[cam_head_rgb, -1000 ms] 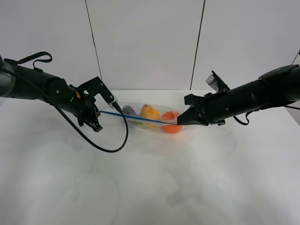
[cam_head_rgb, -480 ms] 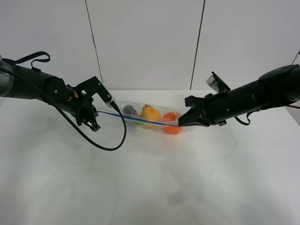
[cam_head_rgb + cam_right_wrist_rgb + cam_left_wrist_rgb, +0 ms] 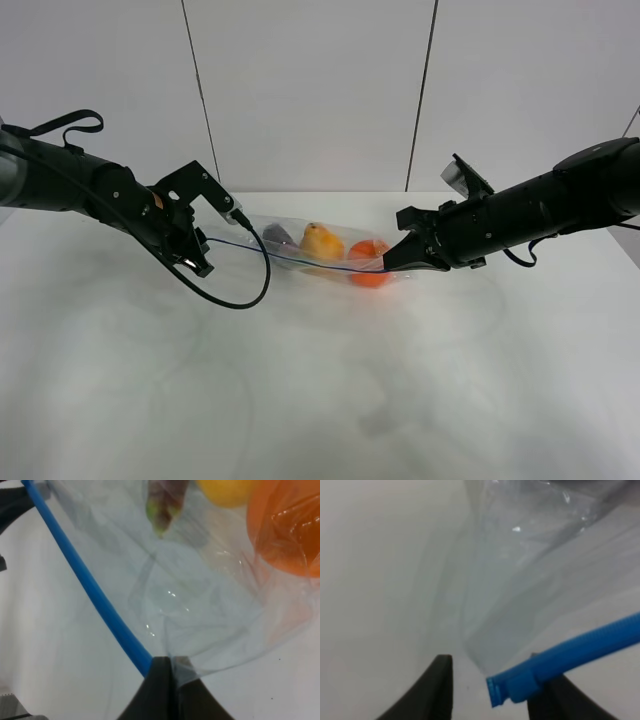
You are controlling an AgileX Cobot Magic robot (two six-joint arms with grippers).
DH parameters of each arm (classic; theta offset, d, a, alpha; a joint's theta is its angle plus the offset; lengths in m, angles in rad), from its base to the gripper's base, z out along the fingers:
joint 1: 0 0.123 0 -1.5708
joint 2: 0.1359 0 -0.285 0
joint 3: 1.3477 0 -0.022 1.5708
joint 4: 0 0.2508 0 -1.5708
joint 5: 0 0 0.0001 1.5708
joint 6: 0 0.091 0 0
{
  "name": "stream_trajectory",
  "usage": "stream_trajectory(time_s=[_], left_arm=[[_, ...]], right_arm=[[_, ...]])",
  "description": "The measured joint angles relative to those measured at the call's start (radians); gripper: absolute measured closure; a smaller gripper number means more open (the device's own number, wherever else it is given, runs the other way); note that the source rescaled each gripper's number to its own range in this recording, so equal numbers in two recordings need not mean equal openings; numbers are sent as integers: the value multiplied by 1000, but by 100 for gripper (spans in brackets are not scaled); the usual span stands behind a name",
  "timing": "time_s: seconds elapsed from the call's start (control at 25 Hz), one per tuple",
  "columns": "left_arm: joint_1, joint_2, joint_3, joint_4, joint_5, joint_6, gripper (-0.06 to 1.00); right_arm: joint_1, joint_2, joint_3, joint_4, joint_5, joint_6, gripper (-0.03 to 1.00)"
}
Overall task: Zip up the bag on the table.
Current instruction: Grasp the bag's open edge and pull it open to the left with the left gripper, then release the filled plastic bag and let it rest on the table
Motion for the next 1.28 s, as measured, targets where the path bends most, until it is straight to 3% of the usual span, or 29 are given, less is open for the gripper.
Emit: stream_trajectory(time_s=[0.48, 0.92, 1.08, 1.28], left_arm=[[0, 0, 0, 0, 18, -277, 38], [4, 0, 0, 4, 203, -382, 38], [45, -2, -1, 4, 265, -452, 38], [150, -39, -12, 4, 343, -490, 38]], right_arm=[[0, 0, 0, -20, -6, 0, 97], [0, 0, 0, -52, -14, 0, 97], [0, 0, 0, -62, -14, 0, 97], [0, 0, 0, -66, -14, 0, 97]])
